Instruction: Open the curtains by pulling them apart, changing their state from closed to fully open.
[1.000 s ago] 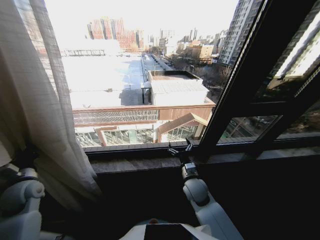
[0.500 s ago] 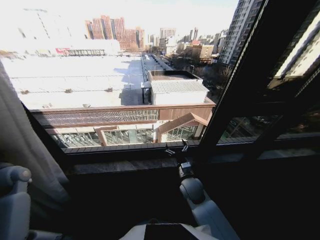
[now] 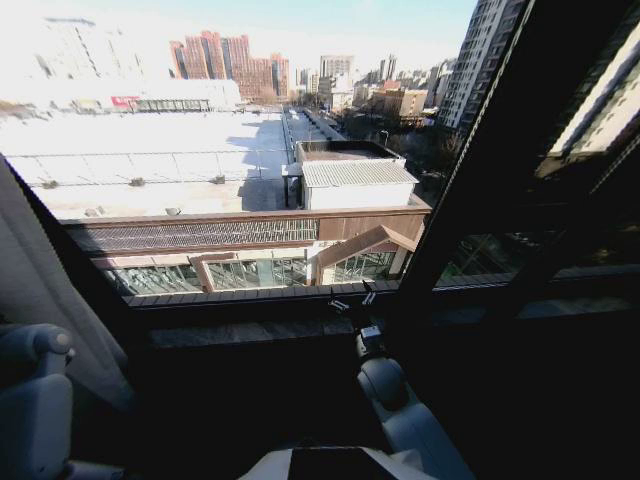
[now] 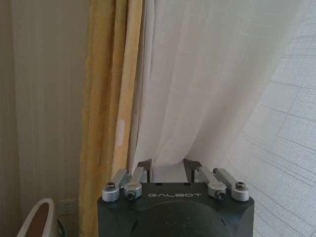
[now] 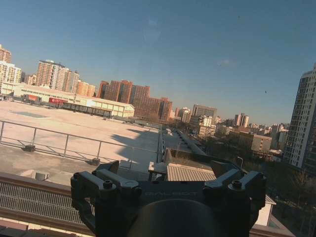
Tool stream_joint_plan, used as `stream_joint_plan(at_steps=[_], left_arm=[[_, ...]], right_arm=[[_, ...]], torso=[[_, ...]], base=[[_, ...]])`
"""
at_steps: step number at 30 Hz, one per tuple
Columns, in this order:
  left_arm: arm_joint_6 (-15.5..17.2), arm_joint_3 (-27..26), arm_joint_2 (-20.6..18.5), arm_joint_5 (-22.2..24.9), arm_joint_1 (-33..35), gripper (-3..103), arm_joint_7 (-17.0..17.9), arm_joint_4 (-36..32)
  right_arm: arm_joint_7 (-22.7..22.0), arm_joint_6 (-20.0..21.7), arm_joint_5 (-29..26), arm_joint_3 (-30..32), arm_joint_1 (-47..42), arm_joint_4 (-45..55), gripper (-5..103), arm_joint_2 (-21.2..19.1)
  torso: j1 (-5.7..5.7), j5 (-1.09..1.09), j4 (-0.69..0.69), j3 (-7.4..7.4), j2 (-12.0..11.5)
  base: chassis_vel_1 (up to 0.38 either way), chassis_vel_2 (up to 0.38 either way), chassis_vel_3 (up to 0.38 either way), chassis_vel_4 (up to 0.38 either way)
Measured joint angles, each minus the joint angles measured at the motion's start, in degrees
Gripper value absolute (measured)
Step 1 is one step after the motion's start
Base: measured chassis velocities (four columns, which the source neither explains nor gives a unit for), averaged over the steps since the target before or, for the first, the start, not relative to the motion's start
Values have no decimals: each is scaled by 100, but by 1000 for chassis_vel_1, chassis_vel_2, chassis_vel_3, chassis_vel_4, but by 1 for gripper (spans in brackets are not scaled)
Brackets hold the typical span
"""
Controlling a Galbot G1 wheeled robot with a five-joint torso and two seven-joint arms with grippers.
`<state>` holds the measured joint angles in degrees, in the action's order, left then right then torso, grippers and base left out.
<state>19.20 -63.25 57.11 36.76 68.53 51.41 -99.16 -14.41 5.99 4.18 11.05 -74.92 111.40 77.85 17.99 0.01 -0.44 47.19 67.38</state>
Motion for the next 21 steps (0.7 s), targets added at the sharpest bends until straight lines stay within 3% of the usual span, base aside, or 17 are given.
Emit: stream_joint_plan(at_steps=[3,6,8,9,14,16,17,20,21], left_arm=[[372,-27,140,49,388,53,-492,-578],[622,1,273,60,584,58,-608,-979],[928,47,480,54,849,69,-718,-1525],[928,47,480,54,849,69,-718,-1525],[1150,130,866,3,1331,90,-899,-2437],[1167,124,1077,-116,1650,98,-1449,-2862],[1167,124,1077,-116,1650,98,-1449,-2862],[1079,109,1314,-407,2065,100,-2603,-3282],[1079,109,1314,-407,2065,100,-2603,-3282]], right_arm=[[0,0,52,-16,-37,47,100,34],[0,0,89,-23,-68,76,100,58],[-1,0,107,-32,-110,133,100,89],[-1,0,107,-32,-110,133,100,89],[-7,0,123,-9,-175,236,100,104],[-11,0,124,4,-215,305,100,84],[-11,0,124,4,-215,305,100,84],[-21,1,124,12,-263,386,100,50],[-21,1,124,12,-263,386,100,50]], torso=[[0,0,1,0,0],[-1,1,0,0,1],[-1,1,-1,0,0],[-1,1,-1,0,0],[0,1,-1,0,0],[0,1,0,-1,0],[0,1,0,-1,0],[-1,1,0,-1,1],[-1,1,0,-1,1]], base=[[0,0,0,0],[0,0,0,0],[0,0,0,0],[0,0,0,0],[0,0,0,0],[0,0,0,0],[0,0,0,0],[0,0,0,0],[0,0,0,0]])
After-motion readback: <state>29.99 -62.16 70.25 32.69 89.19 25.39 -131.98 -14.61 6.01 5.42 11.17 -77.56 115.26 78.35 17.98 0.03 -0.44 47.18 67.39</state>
